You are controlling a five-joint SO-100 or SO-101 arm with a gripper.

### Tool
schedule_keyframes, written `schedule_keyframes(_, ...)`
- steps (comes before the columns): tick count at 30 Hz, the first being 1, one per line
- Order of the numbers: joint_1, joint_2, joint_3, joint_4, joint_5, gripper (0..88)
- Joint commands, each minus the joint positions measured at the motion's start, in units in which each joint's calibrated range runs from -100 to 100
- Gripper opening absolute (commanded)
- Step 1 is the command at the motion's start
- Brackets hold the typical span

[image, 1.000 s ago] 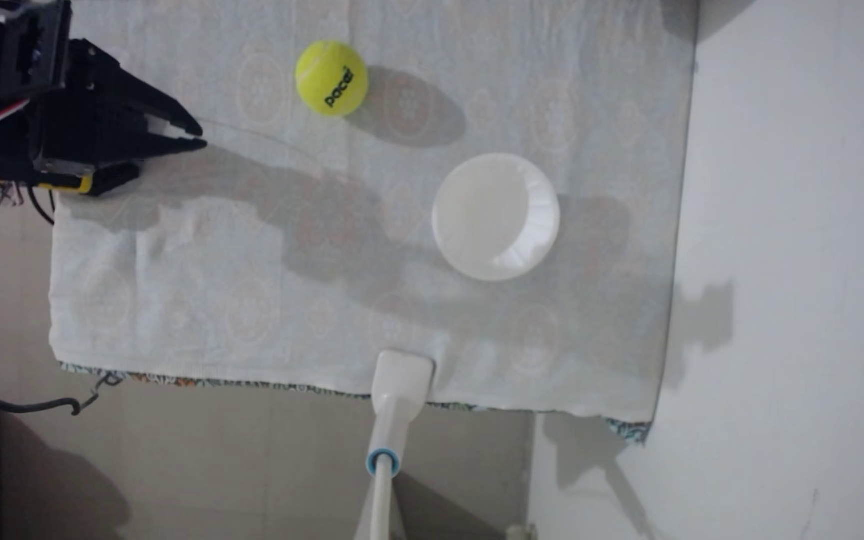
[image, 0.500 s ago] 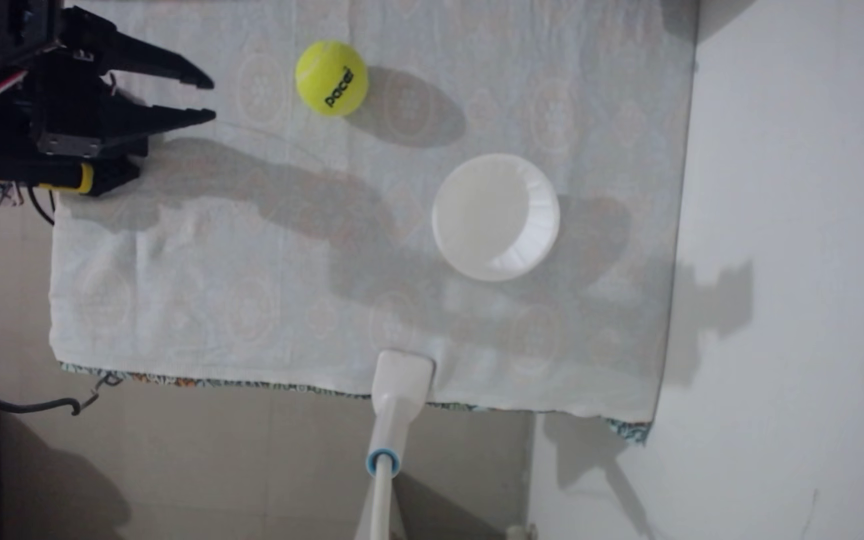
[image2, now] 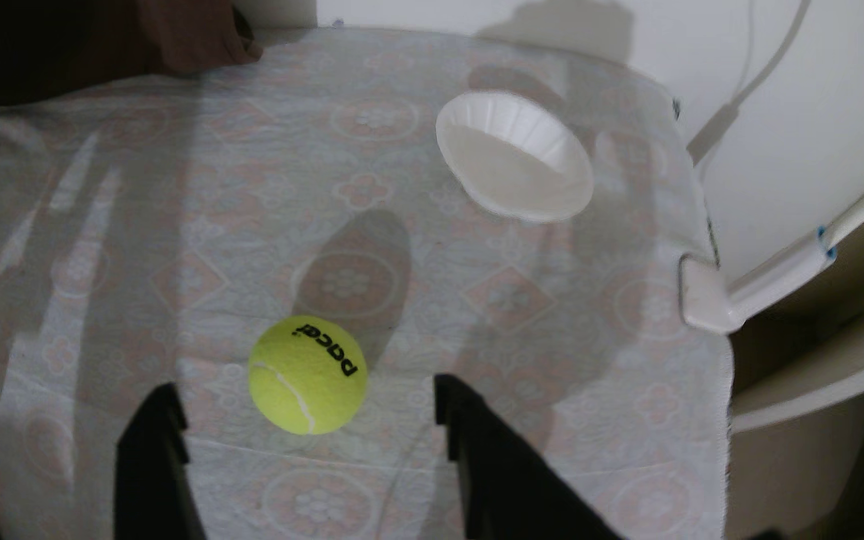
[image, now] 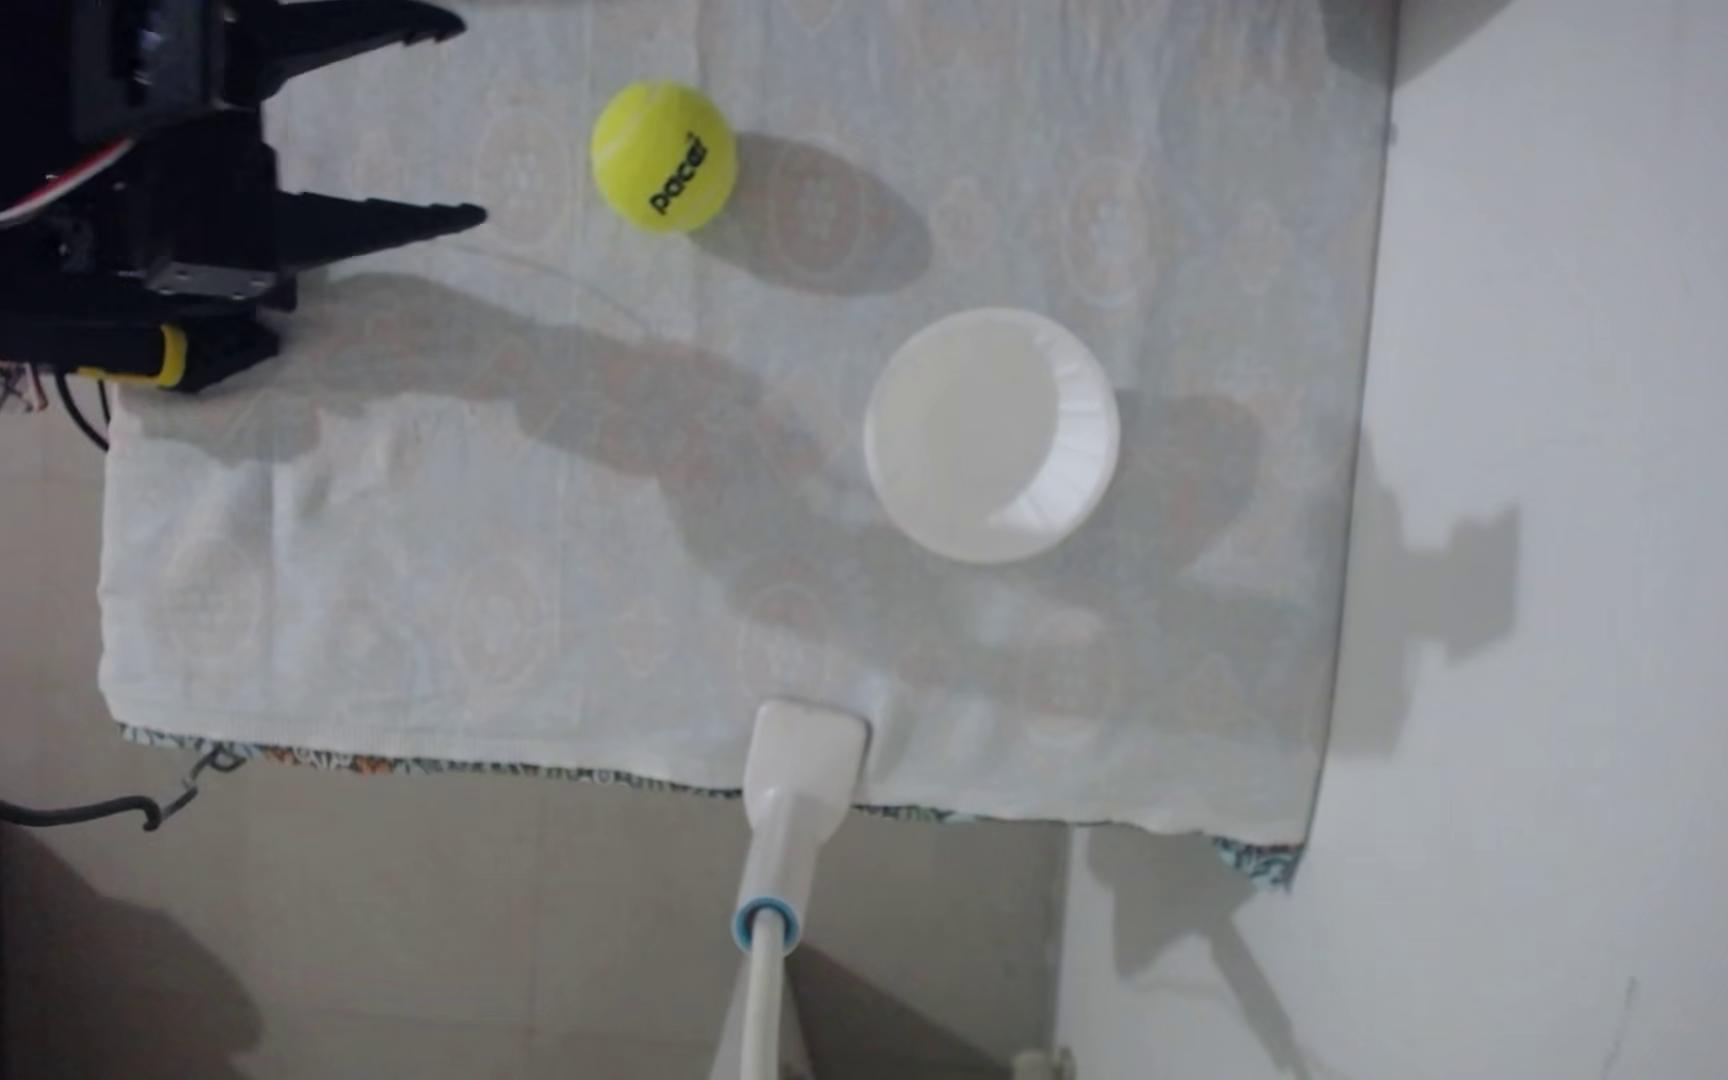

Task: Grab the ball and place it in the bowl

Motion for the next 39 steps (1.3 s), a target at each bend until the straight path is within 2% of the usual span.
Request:
schedule_keyframes(1,0.63,1.98,1.68,-2.91,-2.20,39.1)
schedule_keyframes(22,-6.75,7.05,9.86,-4.55,-7.37,43.6)
schedule_keyframes(39,-7.74,13.57,19.85,-18.92,-8.45,43.5)
